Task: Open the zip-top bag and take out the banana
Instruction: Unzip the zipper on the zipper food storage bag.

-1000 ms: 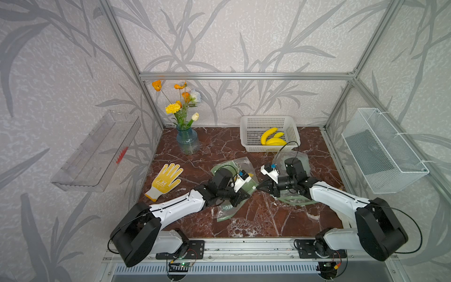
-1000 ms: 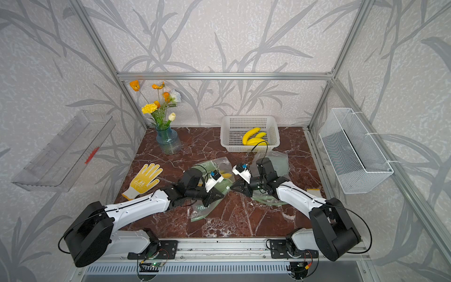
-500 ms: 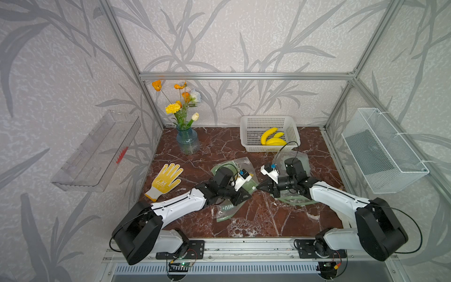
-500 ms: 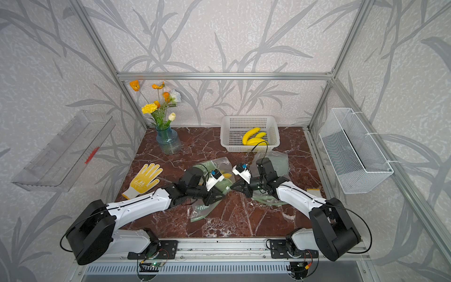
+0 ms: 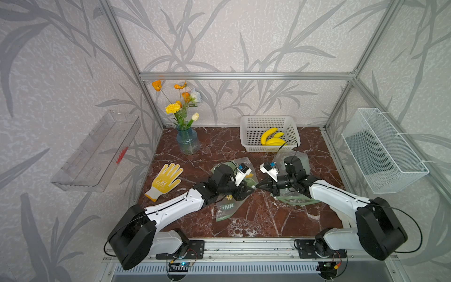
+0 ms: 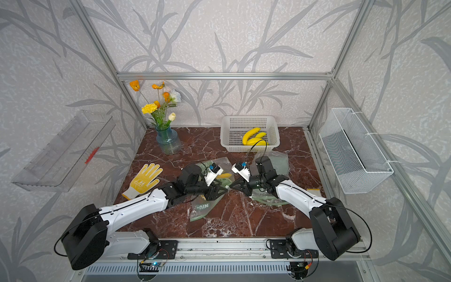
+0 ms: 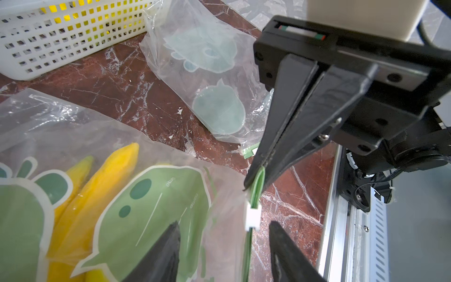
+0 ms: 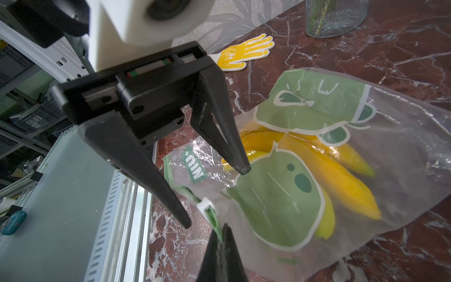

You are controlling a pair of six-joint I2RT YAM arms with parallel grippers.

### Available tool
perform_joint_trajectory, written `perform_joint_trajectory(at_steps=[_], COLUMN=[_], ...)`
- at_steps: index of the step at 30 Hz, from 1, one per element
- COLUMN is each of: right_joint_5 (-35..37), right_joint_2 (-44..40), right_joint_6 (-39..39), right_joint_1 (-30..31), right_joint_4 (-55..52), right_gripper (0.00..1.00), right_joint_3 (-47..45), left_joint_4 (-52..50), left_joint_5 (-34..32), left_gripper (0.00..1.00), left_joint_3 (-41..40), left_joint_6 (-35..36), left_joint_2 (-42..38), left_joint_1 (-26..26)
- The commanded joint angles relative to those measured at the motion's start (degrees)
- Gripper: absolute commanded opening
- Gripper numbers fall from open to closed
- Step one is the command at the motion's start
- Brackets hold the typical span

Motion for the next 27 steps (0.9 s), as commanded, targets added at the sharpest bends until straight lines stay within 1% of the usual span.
perform_joint_trajectory(at_steps=[1, 3, 5, 8, 10, 15, 22, 27], right_joint_5=[0.2, 0.2, 0.1, 0.11, 0.1, -0.17, 0.12, 0.59], right_joint_2=[0.38, 0.45, 0.55, 0.7, 0.8, 1.17, 1.13, 0.91], right_joint_6=[0.34, 0.44, 0.44, 0.2, 0.27, 0.16, 0.09, 0.24], right_joint_1=[-0.01, -0.05, -0.01, -0.07, -0.05, -0.05, 0.0, -0.01], right_joint_4=[-0.98, -0.97, -0.97, -1.32, -1.37, -1.7, -1.87, -1.77], right_gripper=[0.0, 0.0, 0.0, 0.0, 0.0, 0.0, 0.0, 0.0], right_joint_3=[2.08, 2.07, 2.12, 2.27, 2.32, 2.57, 2.72, 2.84], left_joint_4=[1.06, 0.73, 0.6, 1.14, 1.15, 1.24, 1.06, 0.95], left_joint_5=[-1.96, -1.85, -1.91, -1.82, -1.76, -1.72, -1.59, -0.9], left_gripper=[0.56, 0.53, 0.52, 0.46, 0.43, 0.42, 0.35, 0.37], left_joint_3=[0.79, 1.25, 1.68, 2.0, 2.45, 3.04, 3.51, 3.7], left_joint_6=[1.68, 2.11, 2.46, 2.65, 2.75, 3.13, 3.56, 3.8], left_joint_2=[-1.71, -1.4, -0.88, -0.37, -0.06, 0.61, 1.08, 1.84], left_joint_1=[-0.44, -0.59, -0.78, -0.98, -1.12, -1.52, -1.82, -1.91])
